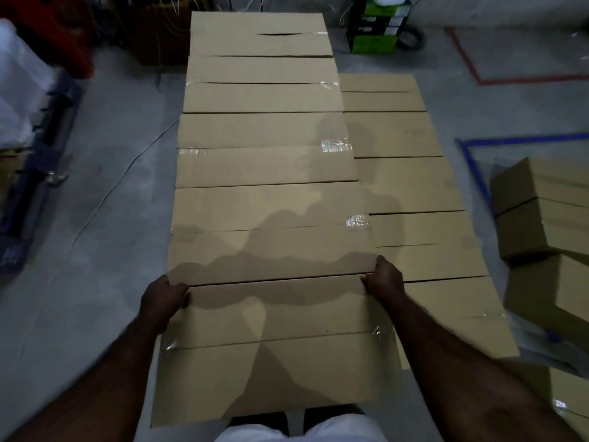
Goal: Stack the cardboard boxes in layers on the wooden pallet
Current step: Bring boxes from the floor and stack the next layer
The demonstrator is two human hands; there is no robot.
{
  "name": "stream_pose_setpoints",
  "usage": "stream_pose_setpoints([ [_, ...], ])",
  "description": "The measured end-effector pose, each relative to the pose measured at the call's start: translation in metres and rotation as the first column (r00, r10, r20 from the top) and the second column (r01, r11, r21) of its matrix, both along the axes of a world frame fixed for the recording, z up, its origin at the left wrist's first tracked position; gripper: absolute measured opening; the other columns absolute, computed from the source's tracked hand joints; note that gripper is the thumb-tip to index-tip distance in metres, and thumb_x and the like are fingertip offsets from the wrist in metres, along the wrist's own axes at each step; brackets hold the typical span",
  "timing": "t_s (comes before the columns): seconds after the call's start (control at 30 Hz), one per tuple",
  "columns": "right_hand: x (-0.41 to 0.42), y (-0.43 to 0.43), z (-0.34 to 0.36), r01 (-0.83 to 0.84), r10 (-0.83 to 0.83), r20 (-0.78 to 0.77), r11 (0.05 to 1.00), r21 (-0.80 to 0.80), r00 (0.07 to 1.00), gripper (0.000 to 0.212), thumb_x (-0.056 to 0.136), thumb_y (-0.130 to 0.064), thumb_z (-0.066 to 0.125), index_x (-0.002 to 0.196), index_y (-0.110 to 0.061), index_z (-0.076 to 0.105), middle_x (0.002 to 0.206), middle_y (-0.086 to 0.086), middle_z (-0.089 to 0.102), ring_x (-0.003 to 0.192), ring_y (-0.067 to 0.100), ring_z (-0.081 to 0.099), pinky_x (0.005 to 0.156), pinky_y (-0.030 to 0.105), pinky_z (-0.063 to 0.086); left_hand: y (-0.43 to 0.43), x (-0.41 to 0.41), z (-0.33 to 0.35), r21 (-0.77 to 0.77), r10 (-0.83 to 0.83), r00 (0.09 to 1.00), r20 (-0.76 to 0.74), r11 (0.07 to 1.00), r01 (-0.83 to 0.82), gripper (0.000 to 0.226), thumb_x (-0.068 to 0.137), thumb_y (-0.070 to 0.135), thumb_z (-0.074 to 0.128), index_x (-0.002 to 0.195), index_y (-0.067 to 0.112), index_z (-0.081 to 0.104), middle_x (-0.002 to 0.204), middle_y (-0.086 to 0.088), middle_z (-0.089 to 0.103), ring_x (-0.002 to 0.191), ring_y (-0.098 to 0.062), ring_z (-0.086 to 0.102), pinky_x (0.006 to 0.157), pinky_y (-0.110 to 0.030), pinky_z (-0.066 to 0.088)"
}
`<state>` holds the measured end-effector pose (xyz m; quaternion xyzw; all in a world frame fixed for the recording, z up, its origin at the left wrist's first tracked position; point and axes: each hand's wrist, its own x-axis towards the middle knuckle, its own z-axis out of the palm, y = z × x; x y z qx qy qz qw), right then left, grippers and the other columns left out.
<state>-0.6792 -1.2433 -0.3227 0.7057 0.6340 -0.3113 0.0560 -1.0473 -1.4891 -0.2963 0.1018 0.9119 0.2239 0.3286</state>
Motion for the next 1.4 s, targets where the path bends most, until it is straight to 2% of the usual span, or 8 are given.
stream_pose_setpoints([
  [0.1,-0.001,0.0,0.002,-0.06,0.06,0.046,0.998,-0.001,0.997,0.042,0.087,-0.021,0.075,0.122,-0.01,0.054,0.12,0.017,0.066,0.111,0.036,0.062,0.088,0.039,0.053,0.001,0.002,-0.005,-0.142,-0.161,0.987,-0.006,0.977,0.159,0.048,0.081,0.023,0.071,0.121,0.002,0.053,0.117,-0.021,0.058,0.1,-0.036,0.057,0.084,-0.042,0.051],
  [0.2,-0.006,-0.011,0.0,-0.183,0.18,0.072,0.982,0.049,0.981,0.046,0.1,-0.028,0.052,0.141,-0.012,0.042,0.144,0.02,0.045,0.124,0.038,0.051,0.098,0.044,0.047,0.005,0.021,-0.012,-0.348,-0.452,0.892,-0.031,0.841,0.414,0.097,0.083,0.051,0.071,0.153,0.007,0.02,0.157,-0.029,0.012,0.14,-0.045,0.025,0.111,-0.049,0.034],
  [0.3,-0.012,-0.024,-0.003,-0.405,0.388,0.199,0.912,0.056,0.9,0.047,0.104,-0.027,0.033,0.151,-0.02,0.033,0.162,0.017,0.019,0.145,0.038,0.023,0.113,0.05,0.032,0.006,0.044,-0.015,-0.466,-0.641,0.763,-0.085,0.702,0.539,0.116,0.078,0.075,0.059,0.158,0.015,0.001,0.163,-0.023,-0.007,0.149,-0.044,0.004,0.115,-0.057,0.019],
  [0.5,-0.047,-0.061,0.009,-0.548,0.561,0.222,0.827,-0.123,0.797,0.094,0.088,-0.036,0.057,0.16,-0.016,-0.001,0.163,0.026,-0.013,0.151,0.045,-0.008,0.121,0.054,0.006,0.011,0.06,-0.018,-0.443,-0.825,0.565,-0.013,0.512,0.736,0.12,0.082,0.069,0.061,0.156,0.002,-0.006,0.162,-0.024,-0.014,0.15,-0.045,-0.005,0.119,-0.053,0.015],
  [0.67,-0.068,-0.095,0.001,-0.634,0.656,0.204,0.755,-0.169,0.727,0.107,0.086,-0.053,0.056,0.158,-0.014,-0.014,0.159,0.026,-0.028,0.148,0.044,-0.023,0.12,0.056,-0.005,0.012,0.077,-0.022,-0.43,-0.876,0.481,-0.014,0.44,0.789,0.101,0.095,0.056,0.052,0.155,0.001,-0.007,0.161,-0.024,-0.02,0.15,-0.043,-0.011,0.12,-0.052,0.01],
  [0.9,-0.063,-0.086,0.016,-0.625,0.646,0.162,0.763,-0.164,0.746,0.098,0.093,-0.053,0.055,0.159,-0.017,-0.007,0.164,0.017,-0.02,0.152,0.036,-0.016,0.122,0.051,0.001,0.023,0.077,-0.006,-0.442,-0.888,0.459,0.007,0.41,0.798,0.09,0.099,0.052,0.047,0.156,0.002,-0.001,0.163,-0.022,-0.013,0.152,-0.039,-0.004,0.121,-0.052,0.011],
  [1.23,-0.015,-0.099,0.119,-0.355,0.354,0.029,0.932,0.068,0.935,0.061,0.097,-0.051,0.052,0.144,-0.014,0.04,0.145,0.012,0.042,0.137,0.032,0.038,0.107,0.046,0.042,0.089,0.152,0.102,-0.172,-0.95,0.278,-0.142,0.3,0.938,0.07,0.099,0.051,0.048,0.153,0.013,0.025,0.162,-0.014,0.019,0.146,-0.03,0.024,0.114,-0.043,0.033],
  [1.4,0.048,-0.125,0.179,-0.174,0.188,-0.048,0.961,0.214,0.981,0.068,0.098,-0.051,0.052,0.153,-0.015,0.034,0.157,0.013,0.034,0.144,0.029,0.032,0.112,0.042,0.036,0.104,0.222,0.15,-0.052,-0.961,0.163,-0.223,0.179,0.982,0.07,0.099,0.054,0.047,0.154,0.015,0.028,0.162,-0.01,0.024,0.147,-0.026,0.027,0.114,-0.039,0.034],
])
